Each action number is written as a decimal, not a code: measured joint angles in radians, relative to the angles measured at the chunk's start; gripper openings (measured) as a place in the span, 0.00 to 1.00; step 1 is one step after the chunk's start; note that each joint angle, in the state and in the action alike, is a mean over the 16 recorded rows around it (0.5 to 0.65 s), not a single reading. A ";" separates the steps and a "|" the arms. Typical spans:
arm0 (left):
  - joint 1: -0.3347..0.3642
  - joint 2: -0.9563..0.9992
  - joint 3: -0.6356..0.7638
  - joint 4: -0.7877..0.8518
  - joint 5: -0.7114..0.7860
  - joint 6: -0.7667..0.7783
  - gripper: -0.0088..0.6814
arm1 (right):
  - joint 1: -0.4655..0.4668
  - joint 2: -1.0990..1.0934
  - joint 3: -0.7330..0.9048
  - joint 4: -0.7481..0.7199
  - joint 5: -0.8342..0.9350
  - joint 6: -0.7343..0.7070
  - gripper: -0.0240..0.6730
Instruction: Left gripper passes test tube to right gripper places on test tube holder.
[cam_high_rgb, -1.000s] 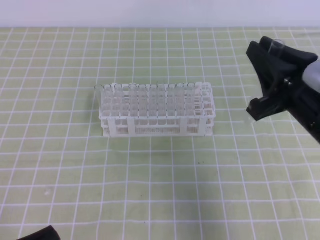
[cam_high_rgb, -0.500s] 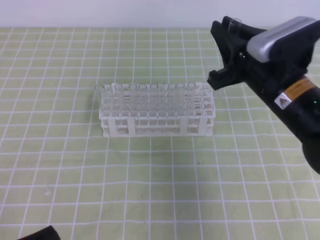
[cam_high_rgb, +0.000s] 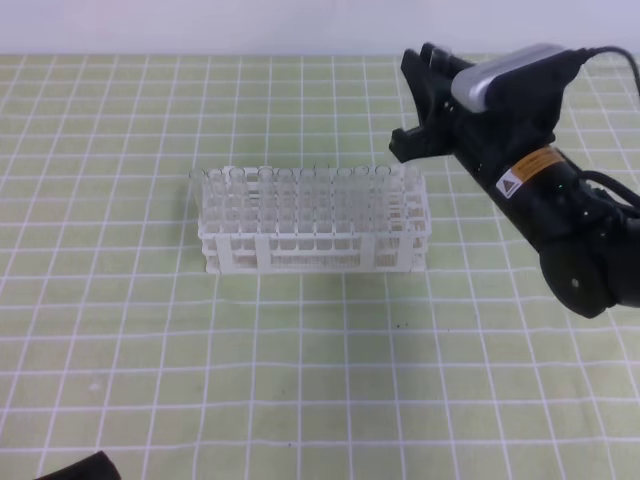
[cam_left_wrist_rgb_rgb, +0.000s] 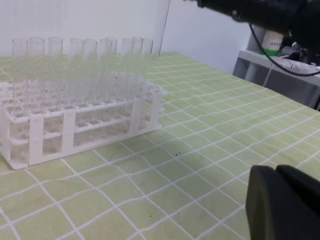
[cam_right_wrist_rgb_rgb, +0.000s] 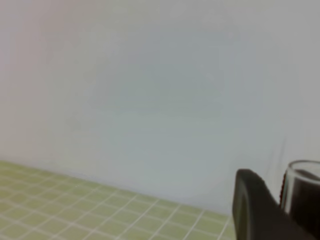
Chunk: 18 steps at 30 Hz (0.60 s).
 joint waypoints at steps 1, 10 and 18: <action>0.000 0.000 0.000 0.000 0.000 0.000 0.01 | -0.002 0.011 -0.005 -0.003 -0.002 0.007 0.05; 0.000 0.000 0.000 0.000 0.000 0.000 0.01 | -0.008 0.074 -0.016 -0.033 -0.003 0.038 0.05; 0.000 -0.001 -0.005 -0.001 0.002 0.000 0.01 | -0.008 0.103 -0.016 -0.042 -0.005 0.044 0.05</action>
